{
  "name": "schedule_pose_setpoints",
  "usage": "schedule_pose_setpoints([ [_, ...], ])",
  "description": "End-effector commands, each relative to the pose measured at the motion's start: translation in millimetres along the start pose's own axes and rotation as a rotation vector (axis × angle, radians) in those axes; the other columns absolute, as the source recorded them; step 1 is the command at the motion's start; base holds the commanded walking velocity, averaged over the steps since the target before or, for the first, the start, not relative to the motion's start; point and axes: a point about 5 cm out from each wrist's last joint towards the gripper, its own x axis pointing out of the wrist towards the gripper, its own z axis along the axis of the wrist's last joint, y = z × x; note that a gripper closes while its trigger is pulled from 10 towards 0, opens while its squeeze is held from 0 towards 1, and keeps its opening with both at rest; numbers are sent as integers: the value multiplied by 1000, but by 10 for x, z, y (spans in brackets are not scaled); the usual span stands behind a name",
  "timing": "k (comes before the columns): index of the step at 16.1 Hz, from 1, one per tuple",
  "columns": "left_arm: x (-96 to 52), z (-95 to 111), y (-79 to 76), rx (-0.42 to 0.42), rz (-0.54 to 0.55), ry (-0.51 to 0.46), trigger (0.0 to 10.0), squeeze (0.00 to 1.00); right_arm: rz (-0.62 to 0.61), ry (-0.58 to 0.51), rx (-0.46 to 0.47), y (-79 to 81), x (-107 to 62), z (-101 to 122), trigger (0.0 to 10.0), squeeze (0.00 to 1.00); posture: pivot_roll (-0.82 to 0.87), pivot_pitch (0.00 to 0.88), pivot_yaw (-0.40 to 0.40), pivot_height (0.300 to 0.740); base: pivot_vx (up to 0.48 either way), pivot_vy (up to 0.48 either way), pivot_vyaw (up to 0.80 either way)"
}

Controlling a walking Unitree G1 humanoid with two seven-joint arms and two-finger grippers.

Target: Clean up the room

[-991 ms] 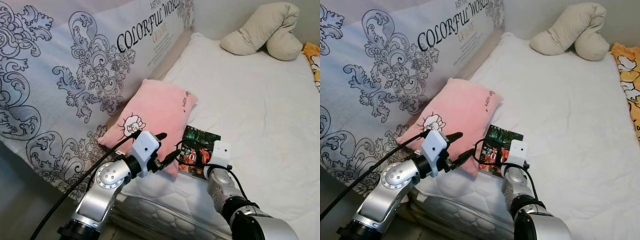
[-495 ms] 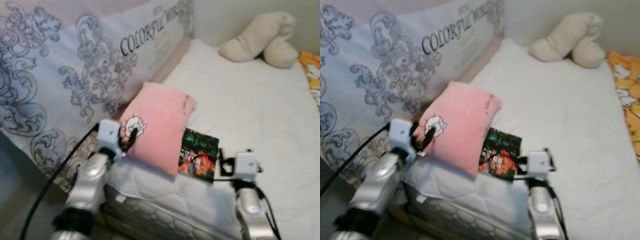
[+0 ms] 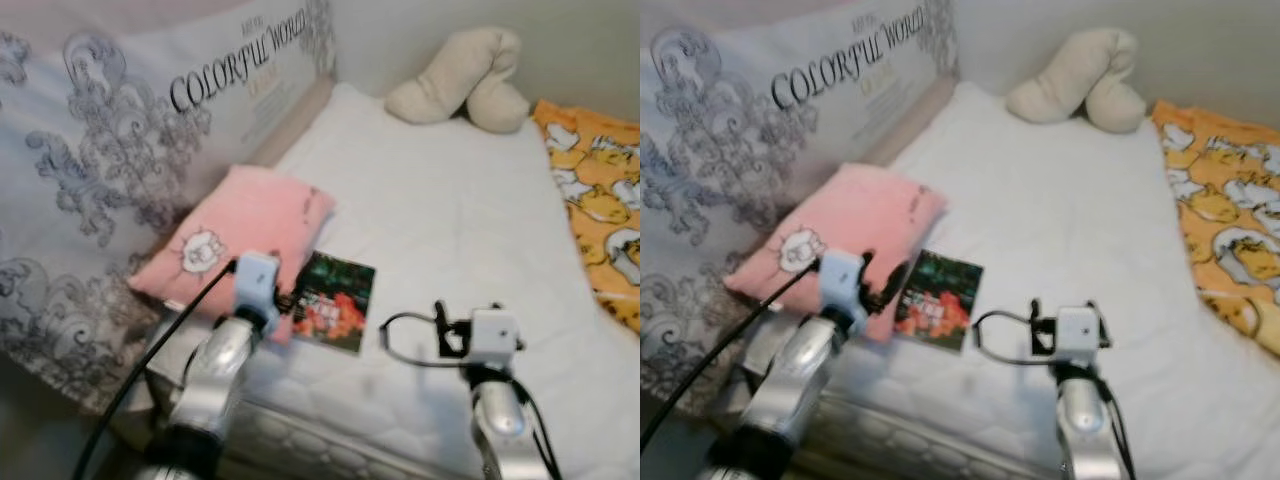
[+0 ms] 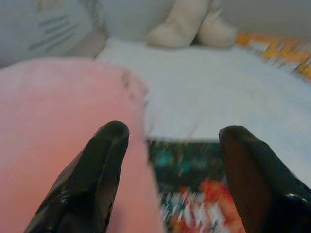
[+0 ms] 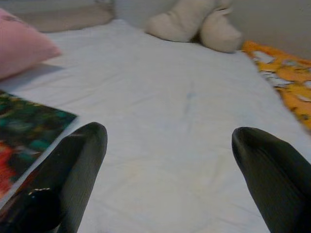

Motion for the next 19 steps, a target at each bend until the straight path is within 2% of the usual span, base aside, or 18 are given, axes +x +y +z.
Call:
schedule_pose_setpoints([
  [1, -4, 26, 23, 36, 28, -9, 10000, 753, -7, -19, 14, -33, -21, 29, 10000, 1000, 137, 0, -13, 740, 0, -480, 0],
  [2, -21, 21, 38, 59, 40, -4, 10000, 1000, -13, -21, 21, -33, -35, 25, 10000, 1000, 140, 0, -14, 740, 0, -480, 0],
  [7, -18, 19, -19, 18, 24, -22, 10000, 1000, -2, -11, 7, -38, -64, 32, 10000, 1000, 145, 0, -28, 740, 0, -480, 0],
  [11, -49, 27, 2, 72, -1, -31, 10000, 1000, -23, 27, 20, -93, -125, -33, 10000, 1000, 140, 0, -29, 740, 0, -480, 0],
  [14, -62, 9, 5, 72, -12, -22, 10000, 1000, -40, 45, 20, -121, -169, -86, 10000, 1000, 141, 0, -21, 740, 0, -477, 0],
  [15, -52, 19, -47, 86, -56, -32, 10000, 1000, -32, 46, 10, -101, -145, -80, 10000, 1000, 143, 0, -17, 740, 0, -465, 0],
  [16, -46, 26, -105, 140, -100, -38, 10000, 1000, -26, 72, -60, -88, -124, -97, 10000, 1000, 144, 0, -17, 740, 0, -465, 0],
  [17, -31, 20, -166, 125, -133, -34, 10000, 0, -41, 124, -119, -93, -83, -146, 10000, 831, 145, 0, -16, 740, 0, 0, -750],
  [18, -20, 37, -146, 108, -110, -43, 10000, 0, -45, 125, -114, -96, -74, -140, 10000, 0, 147, 0, -19, 740, 0, 0, -738],
  [19, -14, 33, -135, 103, -98, -36, 10000, 0, -42, 129, -110, -90, -76, -141, 10000, 0, 147, 0, -20, 740, 0, 0, -738],
])
